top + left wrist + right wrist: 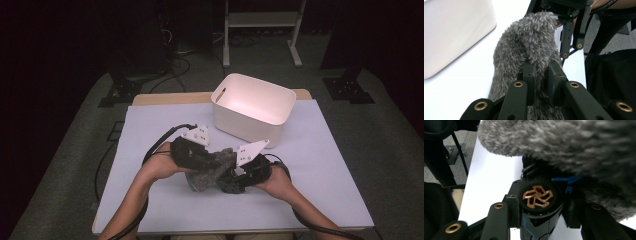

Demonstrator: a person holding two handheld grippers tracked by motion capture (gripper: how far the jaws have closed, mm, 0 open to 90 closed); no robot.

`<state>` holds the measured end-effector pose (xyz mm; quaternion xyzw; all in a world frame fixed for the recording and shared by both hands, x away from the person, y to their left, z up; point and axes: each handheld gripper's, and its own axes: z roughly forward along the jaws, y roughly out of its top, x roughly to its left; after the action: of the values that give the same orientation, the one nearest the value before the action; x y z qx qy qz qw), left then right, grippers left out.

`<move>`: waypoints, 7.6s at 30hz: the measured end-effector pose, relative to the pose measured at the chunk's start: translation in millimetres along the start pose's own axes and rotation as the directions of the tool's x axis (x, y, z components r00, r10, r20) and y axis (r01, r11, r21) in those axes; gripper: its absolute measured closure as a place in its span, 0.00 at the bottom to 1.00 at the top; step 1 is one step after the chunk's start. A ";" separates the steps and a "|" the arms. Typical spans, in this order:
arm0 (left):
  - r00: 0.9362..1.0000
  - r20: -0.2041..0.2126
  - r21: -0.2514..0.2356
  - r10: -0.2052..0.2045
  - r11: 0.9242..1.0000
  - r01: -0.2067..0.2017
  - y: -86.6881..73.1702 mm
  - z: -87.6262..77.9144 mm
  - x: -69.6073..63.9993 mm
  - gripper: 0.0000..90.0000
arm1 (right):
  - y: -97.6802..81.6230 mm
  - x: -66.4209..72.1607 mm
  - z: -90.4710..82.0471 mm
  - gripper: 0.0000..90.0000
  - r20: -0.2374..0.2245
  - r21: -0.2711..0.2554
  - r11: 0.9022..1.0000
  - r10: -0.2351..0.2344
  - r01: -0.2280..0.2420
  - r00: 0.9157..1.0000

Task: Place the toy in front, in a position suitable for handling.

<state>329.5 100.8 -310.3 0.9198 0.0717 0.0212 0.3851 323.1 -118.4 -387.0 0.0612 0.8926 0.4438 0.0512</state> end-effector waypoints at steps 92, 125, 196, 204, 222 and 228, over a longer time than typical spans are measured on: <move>0.993 0.075 -0.126 -0.093 0.987 0.102 -34.6 -9.0 8.5 0.88 | 12.5 -4.0 3.0 0.63 -0.038 -0.001 1.000 -0.008 0.008 0.999; 0.990 0.113 0.063 -0.082 0.995 0.075 -27.9 58.8 2.4 0.87 | -70.6 2.8 -32.5 0.62 -0.020 0.088 0.993 0.083 -0.081 0.996; 0.993 0.075 0.086 -0.087 0.993 0.081 -27.6 68.7 7.5 0.86 | -72.5 0.8 -12.4 0.61 -0.032 0.145 0.989 0.015 -0.011 0.999; 0.993 0.020 0.053 -0.120 0.991 0.119 -42.7 42.9 13.9 0.87 | -71.3 -5.4 -10.4 0.62 -0.054 0.144 0.989 0.037 -0.028 0.998; 0.949 -0.203 0.073 -0.240 0.963 0.259 -111.6 -62.0 23.4 0.86 | -66.1 -8.7 -4.8 0.62 -0.038 0.152 0.988 0.024 -0.018 0.999; 0.925 -0.280 0.114 -0.258 0.948 0.299 -127.9 -71.7 27.5 0.85 | -62.8 -14.4 -0.4 0.62 -0.032 0.154 0.988 0.013 -0.008 0.999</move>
<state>335.2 244.1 -351.4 0.9164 0.2533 0.0816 0.2990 333.3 -158.6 -436.4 0.0624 0.9246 0.3747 0.0294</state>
